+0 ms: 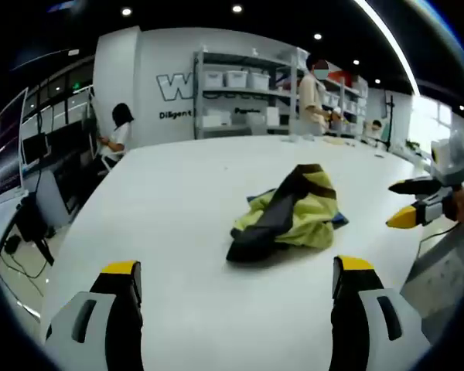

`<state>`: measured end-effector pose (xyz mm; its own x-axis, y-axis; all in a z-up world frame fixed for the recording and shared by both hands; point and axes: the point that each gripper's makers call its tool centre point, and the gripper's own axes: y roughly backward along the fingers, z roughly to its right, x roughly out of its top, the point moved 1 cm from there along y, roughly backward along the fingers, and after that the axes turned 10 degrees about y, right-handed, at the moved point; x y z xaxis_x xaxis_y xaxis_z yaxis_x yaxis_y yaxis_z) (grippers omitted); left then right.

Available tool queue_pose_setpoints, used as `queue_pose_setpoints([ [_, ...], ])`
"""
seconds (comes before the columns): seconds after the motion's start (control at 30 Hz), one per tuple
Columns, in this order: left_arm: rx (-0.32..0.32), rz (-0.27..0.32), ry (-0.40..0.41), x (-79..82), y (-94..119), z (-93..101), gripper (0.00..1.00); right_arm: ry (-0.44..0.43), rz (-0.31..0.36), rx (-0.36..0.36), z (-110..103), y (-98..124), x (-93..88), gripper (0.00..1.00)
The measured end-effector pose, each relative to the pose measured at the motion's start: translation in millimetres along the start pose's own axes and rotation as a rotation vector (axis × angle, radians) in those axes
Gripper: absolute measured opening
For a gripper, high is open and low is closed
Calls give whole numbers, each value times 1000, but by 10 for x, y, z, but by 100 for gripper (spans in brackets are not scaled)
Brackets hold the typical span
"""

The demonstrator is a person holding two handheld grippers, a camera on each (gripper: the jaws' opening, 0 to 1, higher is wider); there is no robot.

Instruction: Fold the garment on the visible template until the final outline fits inside the template.

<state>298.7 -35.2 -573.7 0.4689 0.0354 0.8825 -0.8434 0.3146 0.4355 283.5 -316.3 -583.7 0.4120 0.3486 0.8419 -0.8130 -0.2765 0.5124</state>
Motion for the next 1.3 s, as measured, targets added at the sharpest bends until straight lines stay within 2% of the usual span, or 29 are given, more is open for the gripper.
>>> queue_pose_setpoints([
  [0.87,3,-7,-22,-16,1,0,99,33,-22,-15,25,1,-37,99],
  [1.3,1,-21,-23,-48,-11,4,99,4,-2,-4,22,12,-6,99],
])
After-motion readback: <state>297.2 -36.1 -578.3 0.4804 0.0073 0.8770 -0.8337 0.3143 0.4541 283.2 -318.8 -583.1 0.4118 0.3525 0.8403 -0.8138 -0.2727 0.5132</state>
